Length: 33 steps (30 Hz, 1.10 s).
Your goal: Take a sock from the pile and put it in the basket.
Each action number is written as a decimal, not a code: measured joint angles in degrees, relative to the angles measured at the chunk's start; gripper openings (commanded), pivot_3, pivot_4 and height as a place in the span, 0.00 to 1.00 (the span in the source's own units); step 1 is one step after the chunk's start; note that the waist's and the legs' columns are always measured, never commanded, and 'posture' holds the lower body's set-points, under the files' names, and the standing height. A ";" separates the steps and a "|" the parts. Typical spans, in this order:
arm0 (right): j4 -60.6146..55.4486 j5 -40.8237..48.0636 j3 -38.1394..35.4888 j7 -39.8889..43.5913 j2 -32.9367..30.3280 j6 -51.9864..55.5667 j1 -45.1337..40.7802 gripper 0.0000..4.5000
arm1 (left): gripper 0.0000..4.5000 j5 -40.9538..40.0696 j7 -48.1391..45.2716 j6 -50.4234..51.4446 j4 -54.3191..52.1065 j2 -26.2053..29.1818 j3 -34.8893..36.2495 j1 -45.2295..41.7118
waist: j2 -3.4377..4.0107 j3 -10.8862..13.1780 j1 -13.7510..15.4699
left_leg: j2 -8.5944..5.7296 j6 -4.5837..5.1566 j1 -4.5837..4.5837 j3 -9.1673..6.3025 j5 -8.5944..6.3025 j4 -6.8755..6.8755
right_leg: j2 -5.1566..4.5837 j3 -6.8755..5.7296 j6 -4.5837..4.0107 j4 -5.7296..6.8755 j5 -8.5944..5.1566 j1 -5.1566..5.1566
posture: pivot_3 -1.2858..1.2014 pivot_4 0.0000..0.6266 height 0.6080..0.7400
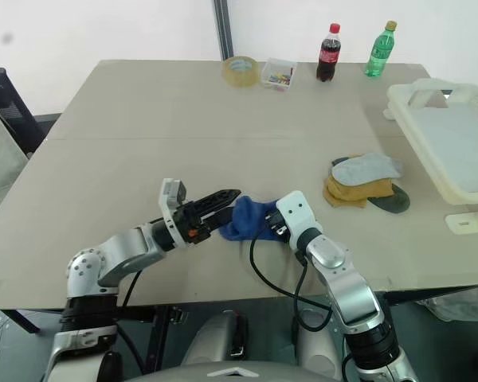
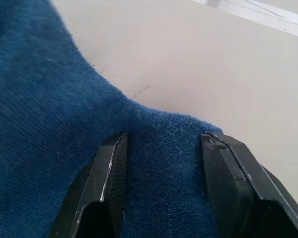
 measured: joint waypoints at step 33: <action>-0.32 -0.48 0.00 -1.79 -0.55 -0.48 1.14 0.53 | 0.82 11.31 2.57 -2.19 -3.36 6.66 -6.42 0.30 | 0.36 -0.31 0.92 | -0.01 -0.31 0.10 -0.02 -0.14 0.00 | -0.07 -0.08 0.01 -0.01 -0.01 0.06 | 0.52 0.24 1.00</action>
